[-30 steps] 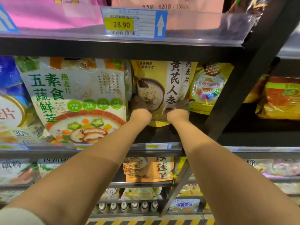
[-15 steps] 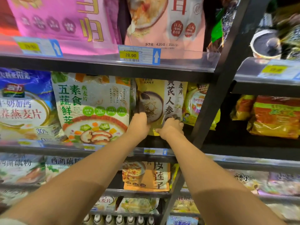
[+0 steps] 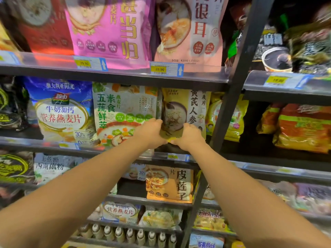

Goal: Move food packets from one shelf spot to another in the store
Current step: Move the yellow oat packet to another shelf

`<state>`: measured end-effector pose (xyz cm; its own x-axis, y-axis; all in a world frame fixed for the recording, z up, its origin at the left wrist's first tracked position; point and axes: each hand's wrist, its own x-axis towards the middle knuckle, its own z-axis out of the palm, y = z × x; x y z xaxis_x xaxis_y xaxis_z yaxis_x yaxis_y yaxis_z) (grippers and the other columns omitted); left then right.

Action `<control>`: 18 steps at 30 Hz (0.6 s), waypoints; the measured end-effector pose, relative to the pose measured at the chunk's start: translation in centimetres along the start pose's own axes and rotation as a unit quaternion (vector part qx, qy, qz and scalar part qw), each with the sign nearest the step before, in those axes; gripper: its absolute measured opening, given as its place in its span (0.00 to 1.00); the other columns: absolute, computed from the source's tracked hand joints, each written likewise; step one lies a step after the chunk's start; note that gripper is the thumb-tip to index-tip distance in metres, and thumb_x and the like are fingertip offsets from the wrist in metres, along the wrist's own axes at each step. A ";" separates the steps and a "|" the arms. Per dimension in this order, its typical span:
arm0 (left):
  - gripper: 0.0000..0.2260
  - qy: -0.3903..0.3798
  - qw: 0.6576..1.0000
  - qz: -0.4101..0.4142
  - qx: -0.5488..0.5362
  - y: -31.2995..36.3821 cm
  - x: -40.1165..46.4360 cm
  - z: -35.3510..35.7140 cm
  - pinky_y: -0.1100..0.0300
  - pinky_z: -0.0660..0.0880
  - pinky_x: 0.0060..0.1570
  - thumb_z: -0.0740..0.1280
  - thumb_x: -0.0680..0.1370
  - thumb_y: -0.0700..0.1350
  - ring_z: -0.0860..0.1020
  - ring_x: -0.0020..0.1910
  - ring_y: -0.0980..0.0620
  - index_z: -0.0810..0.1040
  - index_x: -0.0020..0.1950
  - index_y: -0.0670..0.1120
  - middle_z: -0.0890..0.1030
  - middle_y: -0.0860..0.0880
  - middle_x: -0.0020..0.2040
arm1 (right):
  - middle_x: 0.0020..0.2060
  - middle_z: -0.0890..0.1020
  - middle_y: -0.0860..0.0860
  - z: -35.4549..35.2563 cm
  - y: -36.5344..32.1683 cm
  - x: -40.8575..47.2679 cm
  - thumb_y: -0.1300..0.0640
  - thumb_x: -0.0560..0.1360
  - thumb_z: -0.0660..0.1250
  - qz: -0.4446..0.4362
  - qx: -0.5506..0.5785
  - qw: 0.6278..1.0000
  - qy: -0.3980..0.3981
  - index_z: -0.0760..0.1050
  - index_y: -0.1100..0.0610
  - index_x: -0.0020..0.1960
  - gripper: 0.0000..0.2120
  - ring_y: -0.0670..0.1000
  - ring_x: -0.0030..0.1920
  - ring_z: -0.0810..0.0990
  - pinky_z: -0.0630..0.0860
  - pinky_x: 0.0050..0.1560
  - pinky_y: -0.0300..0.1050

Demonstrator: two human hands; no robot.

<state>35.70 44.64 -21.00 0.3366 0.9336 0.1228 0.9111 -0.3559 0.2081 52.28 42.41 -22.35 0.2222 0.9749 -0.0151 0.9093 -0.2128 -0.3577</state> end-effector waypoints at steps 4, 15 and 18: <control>0.38 0.000 1.000 0.025 0.010 -0.1 -3.1 -2.7 0.51 0.76 0.55 0.73 0.73 0.63 0.76 0.67 0.45 0.66 0.78 0.49 0.75 0.47 0.70 | 0.76 0.69 0.57 -1.8 -1.4 -3.7 0.37 0.73 0.75 -0.015 -0.008 1.000 0.014 0.59 0.55 0.82 0.47 0.61 0.77 0.66 0.72 0.72 0.59; 0.39 0.003 0.993 0.115 0.038 0.8 -13.2 -9.6 0.50 0.76 0.58 0.71 0.74 0.65 0.73 0.71 0.45 0.65 0.79 0.49 0.73 0.47 0.74 | 0.75 0.72 0.53 -7.8 -4.0 -16.6 0.35 0.72 0.76 0.002 -0.006 0.998 0.060 0.62 0.51 0.81 0.45 0.58 0.74 0.71 0.76 0.68 0.57; 0.38 0.004 0.990 0.133 0.047 2.0 -15.0 -10.8 0.49 0.75 0.58 0.71 0.74 0.66 0.74 0.71 0.45 0.66 0.79 0.50 0.74 0.48 0.74 | 0.75 0.73 0.53 -9.1 -3.0 -19.9 0.37 0.72 0.76 0.014 0.003 0.997 0.077 0.62 0.51 0.81 0.45 0.57 0.72 0.73 0.77 0.64 0.55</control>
<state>29.89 29.51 -11.94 0.5655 0.8073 0.1686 0.8091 -0.5827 0.0761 48.35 23.03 -12.46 0.2992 0.9468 0.1184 0.9003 -0.2389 -0.3639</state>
